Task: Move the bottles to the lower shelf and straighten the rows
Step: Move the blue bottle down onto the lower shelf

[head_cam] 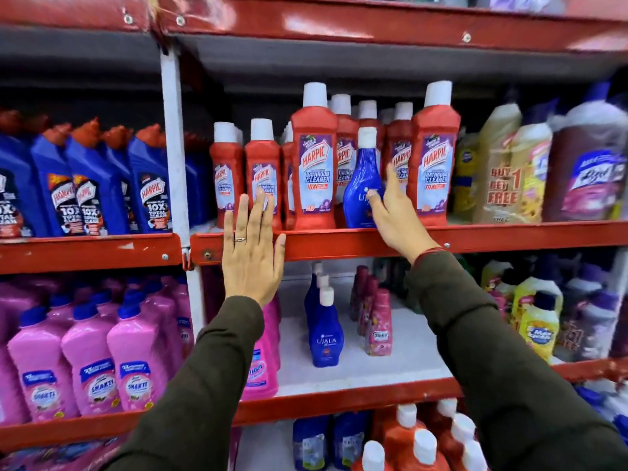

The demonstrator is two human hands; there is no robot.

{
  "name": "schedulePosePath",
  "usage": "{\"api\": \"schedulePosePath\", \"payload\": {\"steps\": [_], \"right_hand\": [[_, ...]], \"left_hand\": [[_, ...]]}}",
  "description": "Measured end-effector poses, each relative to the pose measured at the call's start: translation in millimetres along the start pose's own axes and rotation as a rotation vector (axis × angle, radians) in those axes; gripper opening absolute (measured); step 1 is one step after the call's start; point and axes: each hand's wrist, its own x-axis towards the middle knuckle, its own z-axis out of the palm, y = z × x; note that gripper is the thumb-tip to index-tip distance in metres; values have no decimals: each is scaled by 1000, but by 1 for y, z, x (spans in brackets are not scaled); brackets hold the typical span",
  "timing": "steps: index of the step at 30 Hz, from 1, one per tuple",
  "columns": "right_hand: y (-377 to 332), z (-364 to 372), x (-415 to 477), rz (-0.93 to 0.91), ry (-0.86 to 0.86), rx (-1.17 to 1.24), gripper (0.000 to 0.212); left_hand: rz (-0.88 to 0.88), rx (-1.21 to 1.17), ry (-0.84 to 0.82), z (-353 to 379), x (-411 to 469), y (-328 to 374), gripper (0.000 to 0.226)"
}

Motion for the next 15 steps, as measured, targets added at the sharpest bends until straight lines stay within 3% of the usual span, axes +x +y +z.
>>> {"api": "schedulePosePath", "payload": {"steps": [6,15], "right_hand": [[5,-5,6,29,-112,65,61],[-3,-12,2,83,-41,275,47]], "left_hand": [[-3,23,43,-1,0,2,59],[-10,37,39,1,-1,1,60]]}}
